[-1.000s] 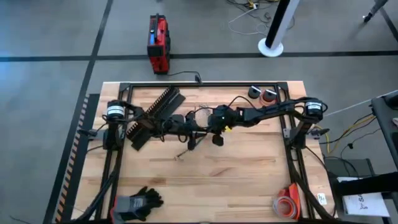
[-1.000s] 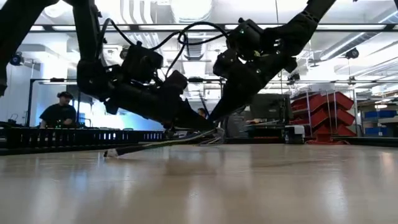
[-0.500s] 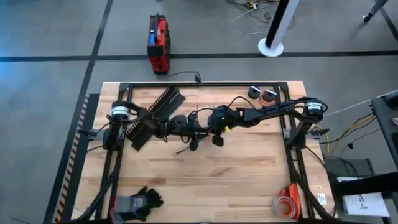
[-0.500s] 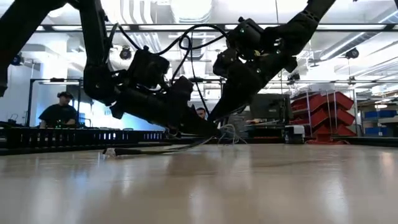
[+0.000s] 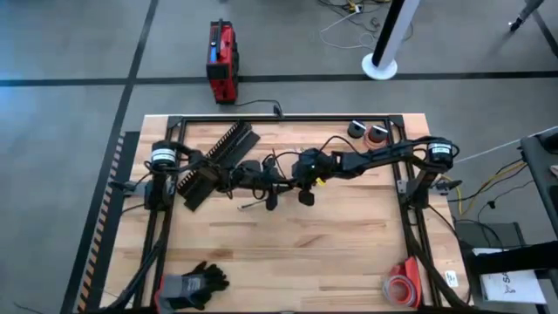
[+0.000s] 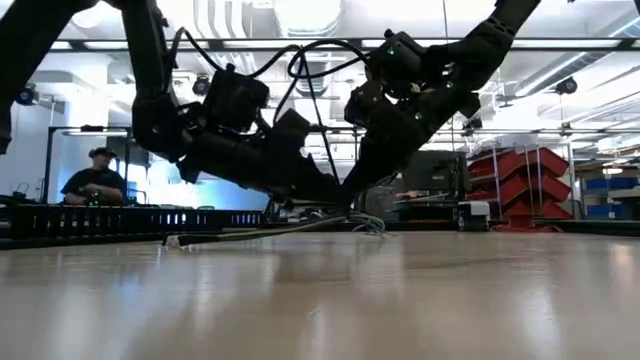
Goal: Ziptie cables
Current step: Wrap the cable wires together using a black zip tie
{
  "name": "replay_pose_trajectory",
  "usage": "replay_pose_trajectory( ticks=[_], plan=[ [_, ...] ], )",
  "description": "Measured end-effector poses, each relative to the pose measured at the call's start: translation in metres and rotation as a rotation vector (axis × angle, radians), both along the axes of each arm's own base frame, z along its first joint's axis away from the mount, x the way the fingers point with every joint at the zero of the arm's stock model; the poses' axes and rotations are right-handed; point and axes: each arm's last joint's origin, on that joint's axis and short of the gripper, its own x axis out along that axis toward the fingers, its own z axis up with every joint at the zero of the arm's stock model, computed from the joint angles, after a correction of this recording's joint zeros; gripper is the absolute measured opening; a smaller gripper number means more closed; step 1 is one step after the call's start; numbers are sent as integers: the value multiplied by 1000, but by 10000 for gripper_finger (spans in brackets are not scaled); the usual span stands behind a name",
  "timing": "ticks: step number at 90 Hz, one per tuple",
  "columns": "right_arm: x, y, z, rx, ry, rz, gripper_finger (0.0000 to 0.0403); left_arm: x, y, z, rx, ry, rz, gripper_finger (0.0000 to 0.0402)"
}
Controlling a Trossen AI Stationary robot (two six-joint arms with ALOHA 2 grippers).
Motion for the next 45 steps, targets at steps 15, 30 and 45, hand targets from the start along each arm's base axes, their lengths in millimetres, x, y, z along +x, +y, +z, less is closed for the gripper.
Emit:
replay_pose_trajectory(
  ticks=[15,30,45],
  plan=[
    [0,0,0,-1,-7,0,0,0,0,-1,0,5,2,44],
    [1,0,2,-7,-20,2,1,-1,0,-2,2,21,5,12],
    [-2,0,13,-32,-43,-5,1,0,1,-1,6,19,9,8]
  ],
)
